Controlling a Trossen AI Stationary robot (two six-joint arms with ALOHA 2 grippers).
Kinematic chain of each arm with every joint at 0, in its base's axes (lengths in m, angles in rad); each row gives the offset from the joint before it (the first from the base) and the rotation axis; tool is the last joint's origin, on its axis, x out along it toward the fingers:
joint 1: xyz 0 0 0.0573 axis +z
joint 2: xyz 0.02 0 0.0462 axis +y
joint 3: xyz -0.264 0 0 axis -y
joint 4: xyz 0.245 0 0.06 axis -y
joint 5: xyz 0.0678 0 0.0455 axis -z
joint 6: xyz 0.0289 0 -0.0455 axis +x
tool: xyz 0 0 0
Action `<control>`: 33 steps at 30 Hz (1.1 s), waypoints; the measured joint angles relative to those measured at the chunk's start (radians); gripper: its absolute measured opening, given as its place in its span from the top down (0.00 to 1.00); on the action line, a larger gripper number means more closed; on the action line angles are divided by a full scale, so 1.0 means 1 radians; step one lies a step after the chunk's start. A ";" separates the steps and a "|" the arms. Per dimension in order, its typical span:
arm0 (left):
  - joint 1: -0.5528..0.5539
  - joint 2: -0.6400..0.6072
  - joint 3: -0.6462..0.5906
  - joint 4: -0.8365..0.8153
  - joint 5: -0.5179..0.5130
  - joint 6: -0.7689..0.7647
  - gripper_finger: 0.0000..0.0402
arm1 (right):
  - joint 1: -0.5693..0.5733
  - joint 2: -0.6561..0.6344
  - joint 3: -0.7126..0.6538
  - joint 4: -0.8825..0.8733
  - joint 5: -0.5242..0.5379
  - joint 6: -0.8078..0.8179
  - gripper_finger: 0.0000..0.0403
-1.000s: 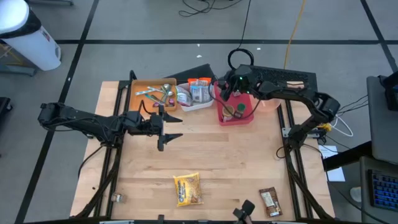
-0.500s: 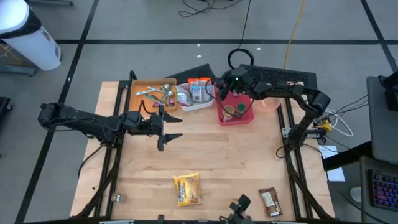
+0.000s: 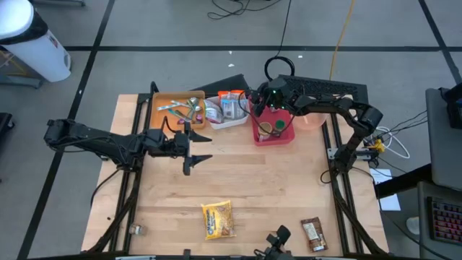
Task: Pick & Place Food Item
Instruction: Put the purple seasoning bottle into the pink bin
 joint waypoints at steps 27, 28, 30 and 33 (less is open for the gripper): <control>0.000 0.000 0.000 -0.002 -0.001 0.004 0.28 | -0.024 0.056 0.000 0.024 -0.001 0.043 0.51; 0.000 0.000 0.000 -0.002 -0.001 0.004 0.28 | -0.025 0.057 0.000 0.016 -0.003 0.047 0.51; 0.000 0.000 0.000 -0.002 -0.001 0.005 0.28 | -0.025 0.057 -0.001 0.016 -0.002 0.047 0.51; 0.000 0.000 0.000 -0.002 -0.001 0.005 0.28 | -0.025 0.057 -0.001 0.016 -0.003 0.047 0.51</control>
